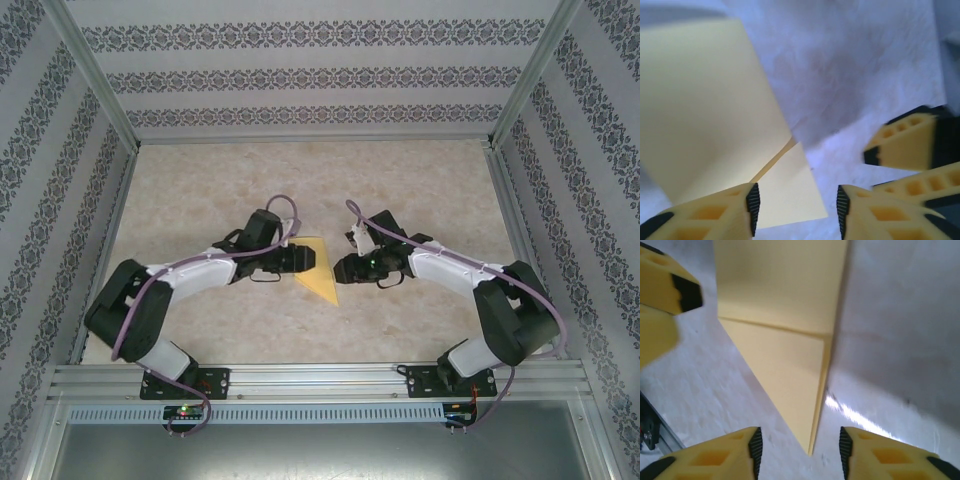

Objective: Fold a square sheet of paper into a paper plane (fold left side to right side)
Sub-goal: Third fold the triangle at the center of the table, then fourth fold the wing at the center of the table.

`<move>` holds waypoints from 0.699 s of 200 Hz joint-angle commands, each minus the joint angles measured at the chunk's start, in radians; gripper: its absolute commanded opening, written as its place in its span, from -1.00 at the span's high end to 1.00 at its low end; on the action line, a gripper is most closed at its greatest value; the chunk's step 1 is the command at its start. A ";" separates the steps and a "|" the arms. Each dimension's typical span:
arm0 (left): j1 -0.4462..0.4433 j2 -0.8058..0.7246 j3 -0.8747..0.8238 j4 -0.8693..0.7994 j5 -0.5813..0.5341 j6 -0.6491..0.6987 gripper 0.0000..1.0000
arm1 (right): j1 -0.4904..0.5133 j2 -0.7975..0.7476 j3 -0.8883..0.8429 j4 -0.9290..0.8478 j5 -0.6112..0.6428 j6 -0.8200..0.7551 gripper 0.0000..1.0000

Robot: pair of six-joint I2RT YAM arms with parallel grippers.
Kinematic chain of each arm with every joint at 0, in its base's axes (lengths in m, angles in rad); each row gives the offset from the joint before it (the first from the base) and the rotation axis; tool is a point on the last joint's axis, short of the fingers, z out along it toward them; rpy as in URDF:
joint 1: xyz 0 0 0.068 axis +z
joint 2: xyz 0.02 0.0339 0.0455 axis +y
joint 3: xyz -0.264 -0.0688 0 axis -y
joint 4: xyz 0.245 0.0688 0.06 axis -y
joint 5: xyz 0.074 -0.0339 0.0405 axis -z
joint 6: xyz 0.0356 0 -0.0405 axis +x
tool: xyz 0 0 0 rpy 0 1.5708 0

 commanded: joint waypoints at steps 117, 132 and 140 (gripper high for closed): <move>0.090 0.053 -0.122 0.139 0.051 -0.278 -0.26 | 0.038 0.076 -0.015 0.186 0.061 -0.101 -0.21; 0.086 0.085 -0.111 0.164 0.069 -0.287 -0.21 | 0.065 0.038 -0.035 0.171 0.106 -0.116 -0.21; 0.085 0.096 -0.109 0.187 0.079 -0.298 -0.16 | 0.085 0.016 -0.050 0.169 0.130 -0.125 -0.22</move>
